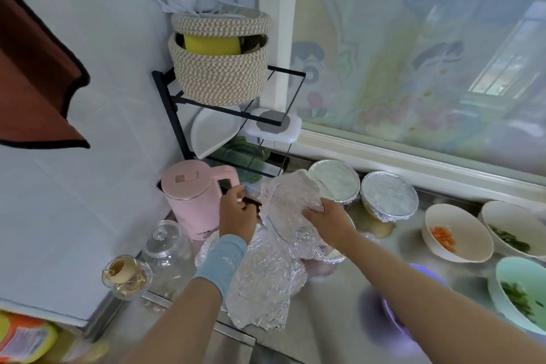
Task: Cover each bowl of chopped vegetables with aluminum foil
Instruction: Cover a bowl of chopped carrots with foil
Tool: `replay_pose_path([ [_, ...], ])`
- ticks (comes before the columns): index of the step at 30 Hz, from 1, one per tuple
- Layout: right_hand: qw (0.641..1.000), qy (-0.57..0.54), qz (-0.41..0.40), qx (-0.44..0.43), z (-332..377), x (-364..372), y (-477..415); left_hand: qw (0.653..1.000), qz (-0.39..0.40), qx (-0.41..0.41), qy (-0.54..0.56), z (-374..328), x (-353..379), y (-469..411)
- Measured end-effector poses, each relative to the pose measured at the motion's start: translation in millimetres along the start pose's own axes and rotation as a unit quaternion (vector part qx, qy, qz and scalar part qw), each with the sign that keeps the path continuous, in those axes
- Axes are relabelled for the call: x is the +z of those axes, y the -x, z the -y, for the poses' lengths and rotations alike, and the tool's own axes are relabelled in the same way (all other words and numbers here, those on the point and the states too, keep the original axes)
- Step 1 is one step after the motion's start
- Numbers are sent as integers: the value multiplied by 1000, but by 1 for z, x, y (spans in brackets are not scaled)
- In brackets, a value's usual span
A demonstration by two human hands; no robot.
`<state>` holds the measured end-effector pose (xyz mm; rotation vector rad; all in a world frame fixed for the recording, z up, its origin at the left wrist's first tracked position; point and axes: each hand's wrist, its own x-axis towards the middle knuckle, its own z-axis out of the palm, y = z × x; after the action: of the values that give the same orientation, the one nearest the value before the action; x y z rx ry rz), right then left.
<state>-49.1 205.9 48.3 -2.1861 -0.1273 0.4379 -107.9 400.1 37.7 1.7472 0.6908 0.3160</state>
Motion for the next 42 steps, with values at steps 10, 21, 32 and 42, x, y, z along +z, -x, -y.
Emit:
replay_pose_path([
  [10, 979, -184, -42, 76, -67, -110, 25, 971, 200, -118, 48, -33, 94, 40],
  [21, 974, -203, -30, 96, -173, -207, 68, 944, 295, -140, 43, -53, 189, 110],
  [32, 971, -176, -16, 162, -236, -250, 96, 955, 256, -105, -109, -51, 251, 157],
  [42, 944, -264, -7, 200, -236, -244, 108, 930, 297, -52, -211, -38, 237, 158],
])
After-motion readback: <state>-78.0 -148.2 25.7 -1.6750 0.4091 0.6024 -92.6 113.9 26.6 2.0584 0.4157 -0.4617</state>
